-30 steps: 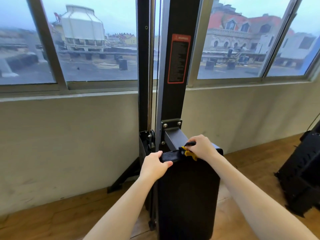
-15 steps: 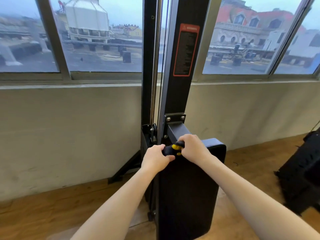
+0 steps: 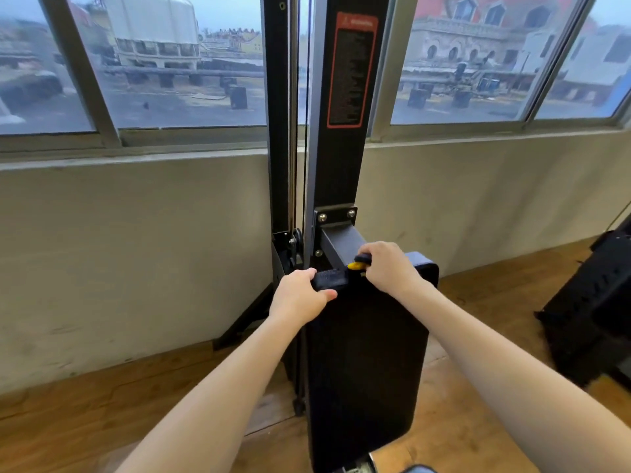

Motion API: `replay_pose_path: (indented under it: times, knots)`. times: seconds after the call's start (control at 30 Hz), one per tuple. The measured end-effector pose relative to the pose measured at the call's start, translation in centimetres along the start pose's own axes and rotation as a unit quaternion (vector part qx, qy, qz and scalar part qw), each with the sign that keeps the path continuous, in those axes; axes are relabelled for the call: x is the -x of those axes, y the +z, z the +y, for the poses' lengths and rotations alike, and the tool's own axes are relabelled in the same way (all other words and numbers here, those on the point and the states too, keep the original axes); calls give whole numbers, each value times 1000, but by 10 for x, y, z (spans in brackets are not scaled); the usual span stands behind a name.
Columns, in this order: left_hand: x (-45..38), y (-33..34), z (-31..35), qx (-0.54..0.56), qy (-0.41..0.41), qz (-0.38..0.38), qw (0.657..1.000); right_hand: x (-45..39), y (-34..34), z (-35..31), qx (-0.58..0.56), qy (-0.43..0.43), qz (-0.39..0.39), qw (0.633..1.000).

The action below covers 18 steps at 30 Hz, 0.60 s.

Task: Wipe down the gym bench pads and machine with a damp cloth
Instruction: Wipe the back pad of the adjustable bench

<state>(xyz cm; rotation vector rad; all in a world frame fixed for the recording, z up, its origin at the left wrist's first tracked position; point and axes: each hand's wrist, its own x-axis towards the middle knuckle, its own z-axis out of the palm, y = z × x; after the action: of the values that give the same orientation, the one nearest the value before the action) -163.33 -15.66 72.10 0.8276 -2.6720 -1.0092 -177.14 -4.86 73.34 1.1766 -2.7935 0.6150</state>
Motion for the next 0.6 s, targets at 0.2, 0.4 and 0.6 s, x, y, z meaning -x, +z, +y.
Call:
replay_pose_path:
  times: [0.2,0.4,0.6]
  knots:
    - [-5,0,0,-10,-3,-8,1000,-7,-41,66,64,164,36,984]
    - [-12,-3,-2,-6,-6,-38,999,1,10,-31,-22,-59,-37,997]
    - [-3,1,-2,-3,-7,2,1000,8,-3,28,-3,13,48,999]
